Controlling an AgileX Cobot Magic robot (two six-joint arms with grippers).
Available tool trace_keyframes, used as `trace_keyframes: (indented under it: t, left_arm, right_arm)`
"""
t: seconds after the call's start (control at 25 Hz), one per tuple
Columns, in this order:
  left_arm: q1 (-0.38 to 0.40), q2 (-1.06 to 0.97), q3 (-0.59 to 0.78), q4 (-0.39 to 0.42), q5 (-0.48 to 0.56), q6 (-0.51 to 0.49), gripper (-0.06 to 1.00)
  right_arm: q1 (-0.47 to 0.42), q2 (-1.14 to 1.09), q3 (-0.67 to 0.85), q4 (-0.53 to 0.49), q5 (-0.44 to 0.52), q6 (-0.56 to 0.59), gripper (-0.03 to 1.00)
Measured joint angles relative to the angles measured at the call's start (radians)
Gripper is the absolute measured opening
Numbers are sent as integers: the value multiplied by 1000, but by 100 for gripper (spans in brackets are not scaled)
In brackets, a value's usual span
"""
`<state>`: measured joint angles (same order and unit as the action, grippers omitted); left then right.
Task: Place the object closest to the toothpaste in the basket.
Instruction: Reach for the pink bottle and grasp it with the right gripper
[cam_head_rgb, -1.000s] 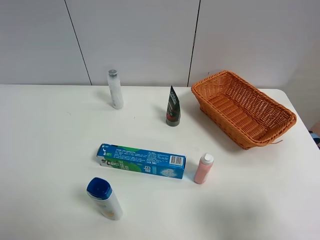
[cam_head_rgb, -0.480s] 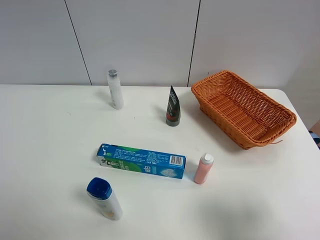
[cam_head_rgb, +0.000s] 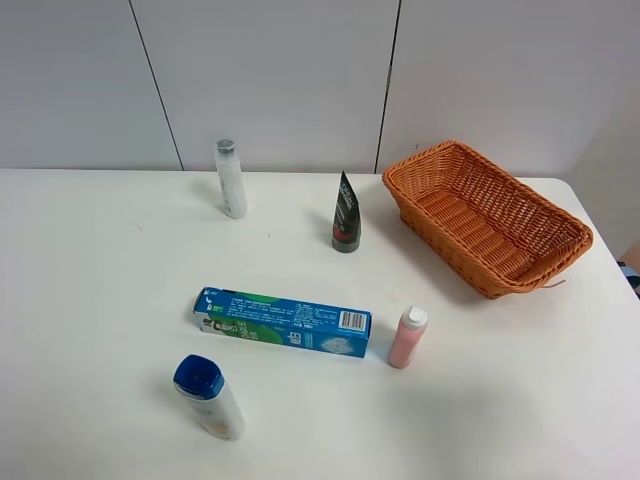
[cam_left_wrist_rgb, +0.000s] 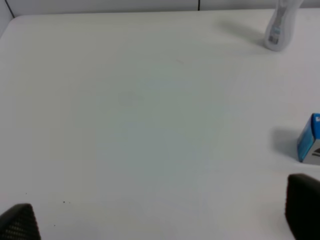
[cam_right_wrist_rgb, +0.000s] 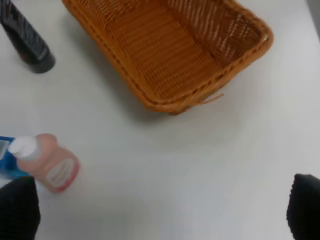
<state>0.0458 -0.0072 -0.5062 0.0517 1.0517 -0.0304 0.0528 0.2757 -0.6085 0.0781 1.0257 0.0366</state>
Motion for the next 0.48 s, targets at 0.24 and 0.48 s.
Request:
trace_keyframes:
  t: [0.24, 0.48]
  left_arm:
    - [0, 0, 0, 0, 0, 0, 99]
    - [0, 0, 0, 0, 0, 0, 99]
  right_arm:
    - [48, 383, -98, 247, -99, -131, 97]
    - [153, 757, -114, 295, -190, -195, 96]
